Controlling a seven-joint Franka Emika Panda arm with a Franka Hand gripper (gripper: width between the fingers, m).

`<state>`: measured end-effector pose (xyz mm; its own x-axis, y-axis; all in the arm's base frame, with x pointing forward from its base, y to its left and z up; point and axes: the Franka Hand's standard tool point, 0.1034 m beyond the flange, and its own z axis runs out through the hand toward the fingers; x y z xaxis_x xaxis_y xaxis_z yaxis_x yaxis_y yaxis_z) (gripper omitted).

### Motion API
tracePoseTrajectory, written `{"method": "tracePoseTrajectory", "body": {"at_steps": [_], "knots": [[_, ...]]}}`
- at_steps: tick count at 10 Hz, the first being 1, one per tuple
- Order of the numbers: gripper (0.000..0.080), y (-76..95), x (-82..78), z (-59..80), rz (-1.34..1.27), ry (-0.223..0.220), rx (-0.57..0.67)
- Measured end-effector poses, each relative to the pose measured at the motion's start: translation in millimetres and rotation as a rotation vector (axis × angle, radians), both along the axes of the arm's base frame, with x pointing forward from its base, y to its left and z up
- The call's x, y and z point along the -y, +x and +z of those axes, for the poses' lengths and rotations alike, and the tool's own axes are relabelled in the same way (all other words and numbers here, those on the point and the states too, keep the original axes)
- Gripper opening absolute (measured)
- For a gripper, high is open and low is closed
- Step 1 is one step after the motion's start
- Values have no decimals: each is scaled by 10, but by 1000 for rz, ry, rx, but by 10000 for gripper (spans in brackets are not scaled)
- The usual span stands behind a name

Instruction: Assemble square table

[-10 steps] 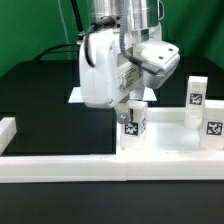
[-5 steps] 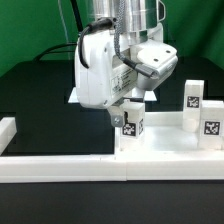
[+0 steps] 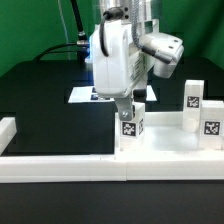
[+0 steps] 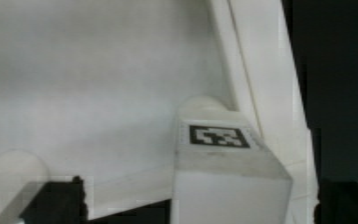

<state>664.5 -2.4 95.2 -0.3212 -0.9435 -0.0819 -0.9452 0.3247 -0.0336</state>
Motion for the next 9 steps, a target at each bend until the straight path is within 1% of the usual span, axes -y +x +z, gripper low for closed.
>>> {"method": "tracePoseTrajectory", "body": {"at_steps": [1,3,4,6,9], "knots": [[649,63,-63,226,8,16,27],[649,149,-94,533,4,33,72],[649,179,-127,627,-25,45,72],[649,175,-119,589,-16,40,71],[649,173,-119,582,-16,40,70]]}}
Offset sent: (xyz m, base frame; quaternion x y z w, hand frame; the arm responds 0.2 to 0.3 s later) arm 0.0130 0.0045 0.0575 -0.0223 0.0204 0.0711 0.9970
